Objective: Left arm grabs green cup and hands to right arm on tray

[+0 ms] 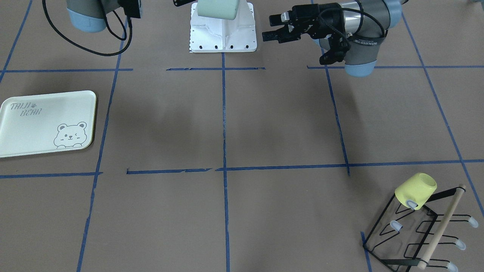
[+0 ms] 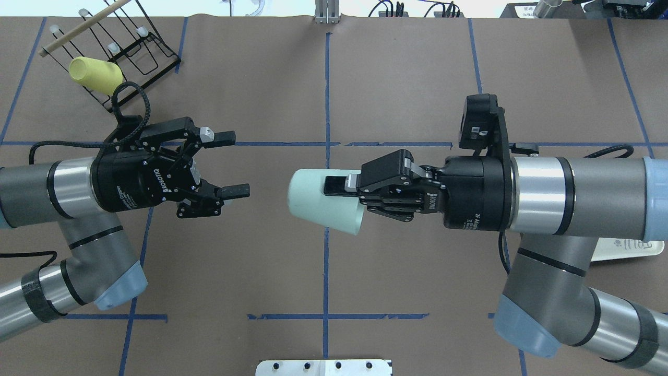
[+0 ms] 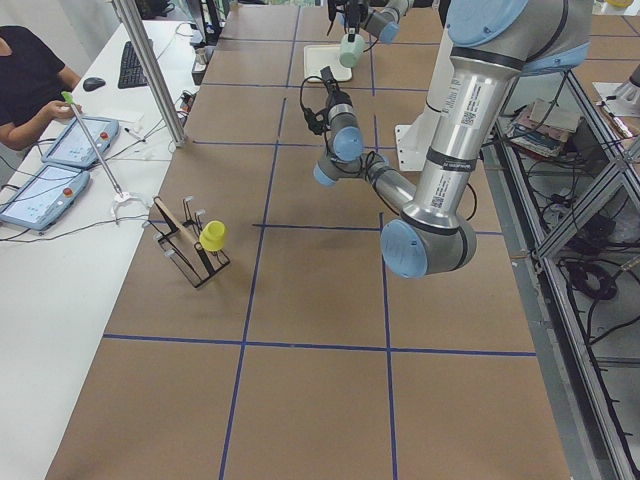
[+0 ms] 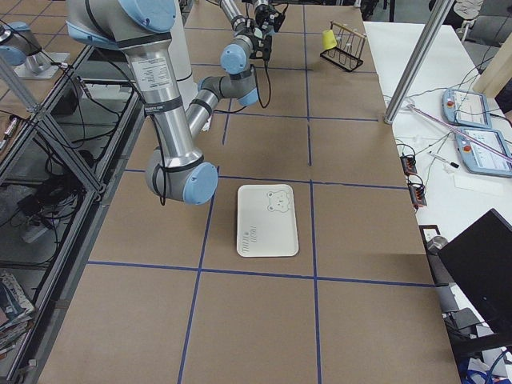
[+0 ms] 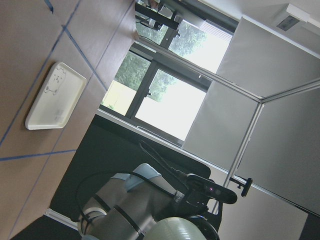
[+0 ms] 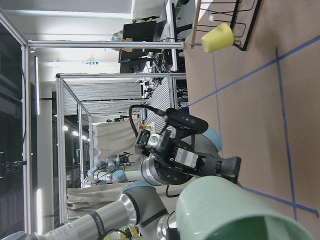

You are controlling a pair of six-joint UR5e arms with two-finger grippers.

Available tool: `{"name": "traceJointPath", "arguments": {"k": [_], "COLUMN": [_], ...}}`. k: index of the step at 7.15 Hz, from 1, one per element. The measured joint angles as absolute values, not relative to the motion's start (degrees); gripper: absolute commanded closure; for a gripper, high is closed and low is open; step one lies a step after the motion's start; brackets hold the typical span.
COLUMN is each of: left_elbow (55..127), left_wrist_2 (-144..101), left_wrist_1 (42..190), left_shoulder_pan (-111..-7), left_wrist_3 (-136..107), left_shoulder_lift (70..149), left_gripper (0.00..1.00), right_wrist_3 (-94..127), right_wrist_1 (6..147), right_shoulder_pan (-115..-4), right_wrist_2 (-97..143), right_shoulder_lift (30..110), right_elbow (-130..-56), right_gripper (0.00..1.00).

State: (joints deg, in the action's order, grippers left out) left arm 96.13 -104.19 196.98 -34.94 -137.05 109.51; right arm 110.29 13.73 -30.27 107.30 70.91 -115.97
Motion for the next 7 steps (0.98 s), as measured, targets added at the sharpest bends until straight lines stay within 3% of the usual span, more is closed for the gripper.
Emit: {"name": "traceJointPath", "arguments": {"k": [4, 7], "left_elbow": [95.70, 96.78], "left_wrist_2": [-109.97, -111.70], "left_wrist_1": [169.78, 143.22], "left_shoulder_pan": [-41.77, -42.71], "left_wrist_3": [-123.37, -102.82], "left_shoulder_lift": [109.37, 109.04], "left_gripper": [0.00, 0.00], "right_wrist_3": [107.68, 91.82], "right_wrist_1": [15.20, 30.93], "right_shoulder_pan": [-36.05, -48.43], "right_wrist_2": [106.67, 116.66], "right_shoulder_lift": [84.38, 87.83], "right_elbow": [-112.60, -111.27], "right_gripper": [1.00, 1.00]}}
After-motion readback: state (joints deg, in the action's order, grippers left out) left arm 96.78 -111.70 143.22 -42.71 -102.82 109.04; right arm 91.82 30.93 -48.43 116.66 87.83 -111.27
